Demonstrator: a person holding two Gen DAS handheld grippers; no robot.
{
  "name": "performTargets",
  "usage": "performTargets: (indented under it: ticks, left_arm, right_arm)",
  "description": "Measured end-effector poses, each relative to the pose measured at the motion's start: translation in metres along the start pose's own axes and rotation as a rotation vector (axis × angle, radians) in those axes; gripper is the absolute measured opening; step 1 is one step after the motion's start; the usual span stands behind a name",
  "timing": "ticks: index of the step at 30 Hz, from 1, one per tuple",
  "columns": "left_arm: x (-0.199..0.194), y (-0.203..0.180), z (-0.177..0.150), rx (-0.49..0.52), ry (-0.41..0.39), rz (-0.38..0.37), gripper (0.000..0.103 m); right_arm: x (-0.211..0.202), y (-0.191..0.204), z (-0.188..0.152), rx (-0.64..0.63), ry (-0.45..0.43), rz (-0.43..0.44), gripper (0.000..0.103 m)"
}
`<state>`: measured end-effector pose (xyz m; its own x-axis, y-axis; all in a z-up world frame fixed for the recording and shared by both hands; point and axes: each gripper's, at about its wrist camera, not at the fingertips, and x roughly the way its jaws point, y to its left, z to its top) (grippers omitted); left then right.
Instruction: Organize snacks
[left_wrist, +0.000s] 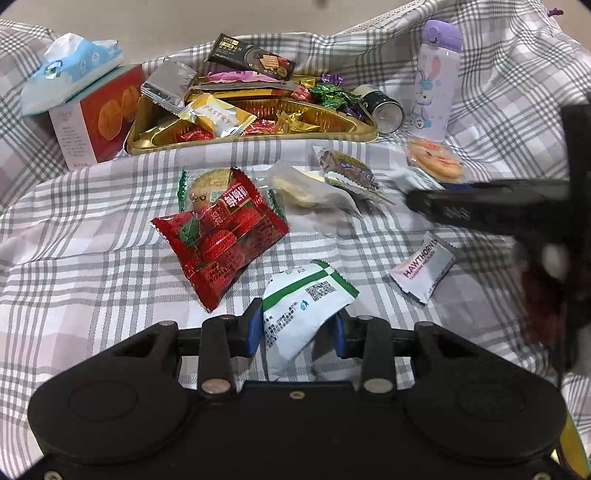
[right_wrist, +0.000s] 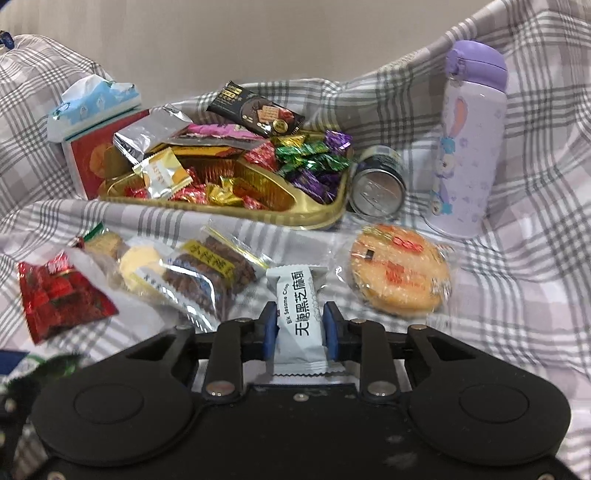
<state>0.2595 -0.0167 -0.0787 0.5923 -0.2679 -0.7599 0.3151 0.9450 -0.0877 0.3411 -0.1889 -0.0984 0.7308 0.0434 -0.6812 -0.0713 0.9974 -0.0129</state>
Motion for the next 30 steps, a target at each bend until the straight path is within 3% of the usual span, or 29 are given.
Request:
performTargets:
  ticks: [9,19,30]
  left_arm:
    - [0.002,-0.002,-0.001,0.011,-0.028,0.008,0.046]
    - [0.004,-0.005,0.003,0.008,-0.024,0.014,0.045]
    - [-0.011,-0.004,0.003,-0.043,-0.024,0.016,0.043]
  right_arm:
    - [-0.026,-0.014,-0.027,-0.035,-0.023,-0.042,0.026]
    - [-0.022,-0.017,-0.020,0.005,-0.001,-0.027,0.032]
    - [-0.040,-0.019,-0.025,0.015,0.018,0.001,0.027]
